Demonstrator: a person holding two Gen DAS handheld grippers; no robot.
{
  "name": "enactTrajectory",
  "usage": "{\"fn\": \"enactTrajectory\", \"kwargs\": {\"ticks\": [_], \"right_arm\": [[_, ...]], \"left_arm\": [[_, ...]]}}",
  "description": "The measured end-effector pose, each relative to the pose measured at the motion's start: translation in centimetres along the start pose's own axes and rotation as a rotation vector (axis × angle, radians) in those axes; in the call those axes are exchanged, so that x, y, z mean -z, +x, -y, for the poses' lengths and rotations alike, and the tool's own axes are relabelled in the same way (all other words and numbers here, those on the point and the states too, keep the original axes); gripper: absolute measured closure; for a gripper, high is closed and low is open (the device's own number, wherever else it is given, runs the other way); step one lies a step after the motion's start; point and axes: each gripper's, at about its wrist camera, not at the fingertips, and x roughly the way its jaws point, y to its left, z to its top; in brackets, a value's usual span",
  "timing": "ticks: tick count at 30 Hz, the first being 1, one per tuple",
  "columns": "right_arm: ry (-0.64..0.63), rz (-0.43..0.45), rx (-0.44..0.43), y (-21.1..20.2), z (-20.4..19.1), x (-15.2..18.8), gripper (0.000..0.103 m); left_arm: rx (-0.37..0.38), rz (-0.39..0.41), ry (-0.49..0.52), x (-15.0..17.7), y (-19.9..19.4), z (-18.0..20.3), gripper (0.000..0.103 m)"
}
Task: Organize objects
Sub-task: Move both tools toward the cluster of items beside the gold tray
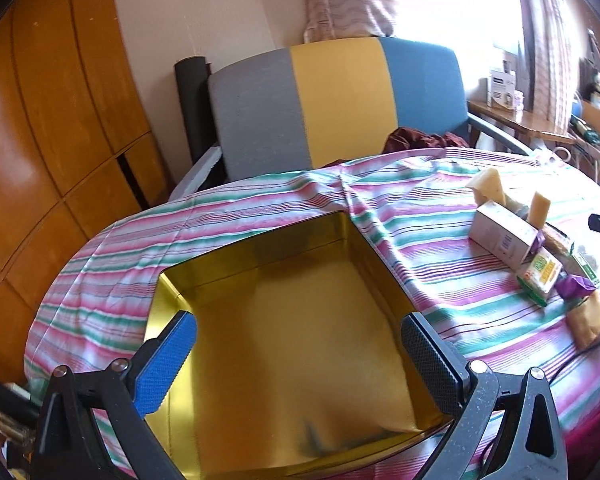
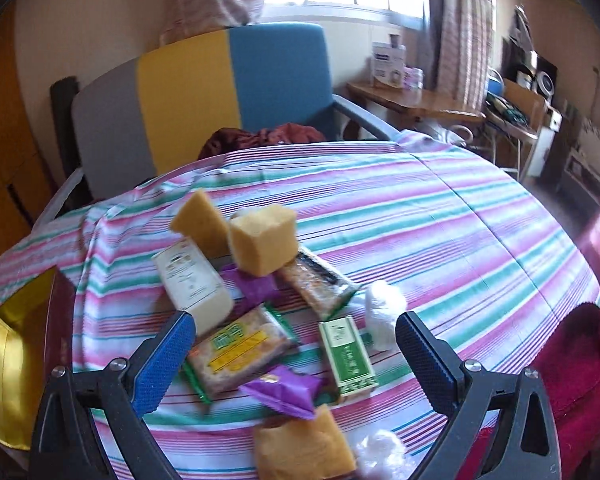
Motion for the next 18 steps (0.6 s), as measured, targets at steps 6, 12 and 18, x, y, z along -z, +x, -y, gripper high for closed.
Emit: {"fn": "enactTrajectory", "kwargs": {"ticks": [6, 12, 18], "right_arm": [[0.08, -0.035, -0.036, 1.1, 1.2, 0.2, 0.001], [0.125, -0.034, -0.059, 1.1, 2.2, 0.2, 0.001], [0.171, -0.03, -0.081, 1.1, 3.1, 0.2, 0.001]], "left_arm": [[0.027, -0.002, 0.041, -0.9, 0.5, 2.3, 0.0], [0.057, -0.002, 0.091, -1.7, 0.9, 4.7, 0.0], [0.087, 0.004, 0.139, -2.6, 1.2, 7.1, 0.0]]}}
